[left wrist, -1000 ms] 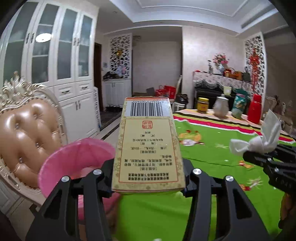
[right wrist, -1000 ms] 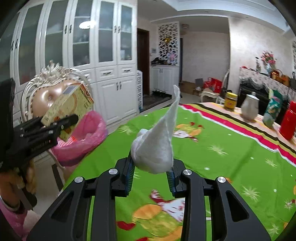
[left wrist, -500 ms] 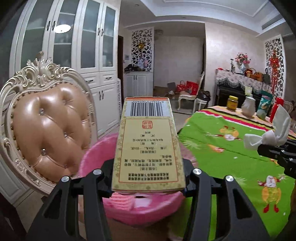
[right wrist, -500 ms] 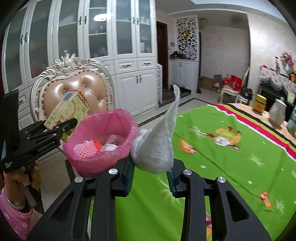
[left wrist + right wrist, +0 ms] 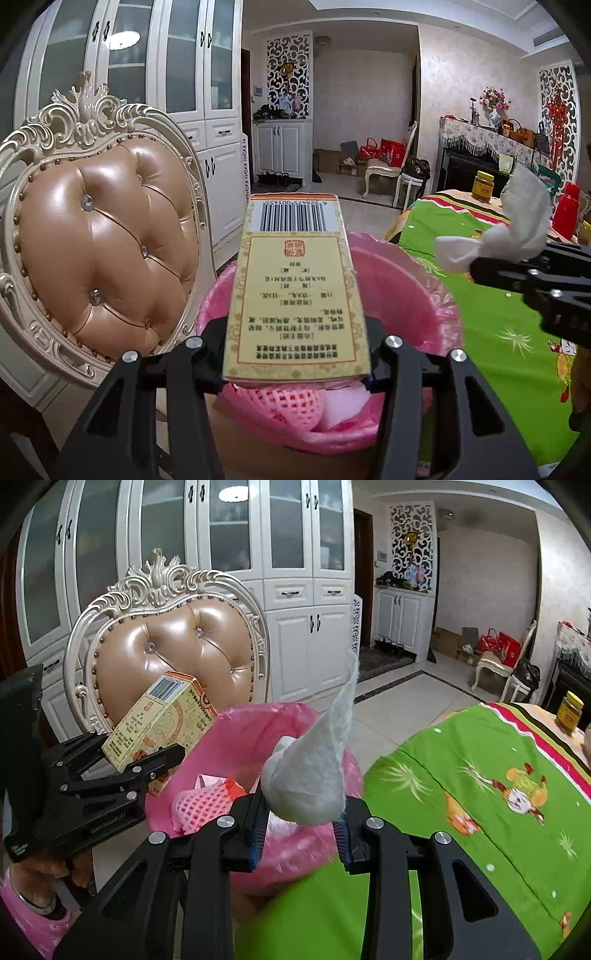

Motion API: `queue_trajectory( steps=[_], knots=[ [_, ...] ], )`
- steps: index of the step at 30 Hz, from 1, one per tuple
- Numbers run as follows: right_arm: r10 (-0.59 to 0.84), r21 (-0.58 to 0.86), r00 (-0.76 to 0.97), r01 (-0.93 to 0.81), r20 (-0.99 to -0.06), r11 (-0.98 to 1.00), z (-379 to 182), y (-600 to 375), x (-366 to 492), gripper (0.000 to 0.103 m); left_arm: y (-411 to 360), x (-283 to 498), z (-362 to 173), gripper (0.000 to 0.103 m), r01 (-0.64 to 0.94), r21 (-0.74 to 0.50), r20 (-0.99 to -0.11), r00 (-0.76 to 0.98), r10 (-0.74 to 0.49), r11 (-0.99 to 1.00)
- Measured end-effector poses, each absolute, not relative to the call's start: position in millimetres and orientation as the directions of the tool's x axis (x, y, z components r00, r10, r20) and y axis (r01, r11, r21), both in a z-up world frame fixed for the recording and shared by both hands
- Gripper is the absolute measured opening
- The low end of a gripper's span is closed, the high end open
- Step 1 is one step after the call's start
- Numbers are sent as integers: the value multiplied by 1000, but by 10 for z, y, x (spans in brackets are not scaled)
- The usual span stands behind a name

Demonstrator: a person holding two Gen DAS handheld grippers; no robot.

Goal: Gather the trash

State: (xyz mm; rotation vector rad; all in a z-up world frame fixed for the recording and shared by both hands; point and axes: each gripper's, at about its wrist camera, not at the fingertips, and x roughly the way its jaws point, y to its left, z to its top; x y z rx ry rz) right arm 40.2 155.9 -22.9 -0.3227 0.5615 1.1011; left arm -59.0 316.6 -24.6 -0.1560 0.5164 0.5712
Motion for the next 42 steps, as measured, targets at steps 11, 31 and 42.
queue_trajectory(
  steps=[11, 31, 42],
  knots=[
    [723, 19, 315, -911, -615, 413, -373, 2002, 486, 32, 3436, -446, -363, 50, -541, -23, -536, 716, 447, 841],
    [799, 93, 342, -893, -495, 440, 27, 1466, 563, 85, 3258, -825, -196, 98, -633, 77, -446, 669, 594, 770],
    [820, 69, 379, -891, -429, 448, 316, 512, 119, 88, 2586, -1282, 271, 98, -655, 99, -337, 686, 645, 749]
  ],
)
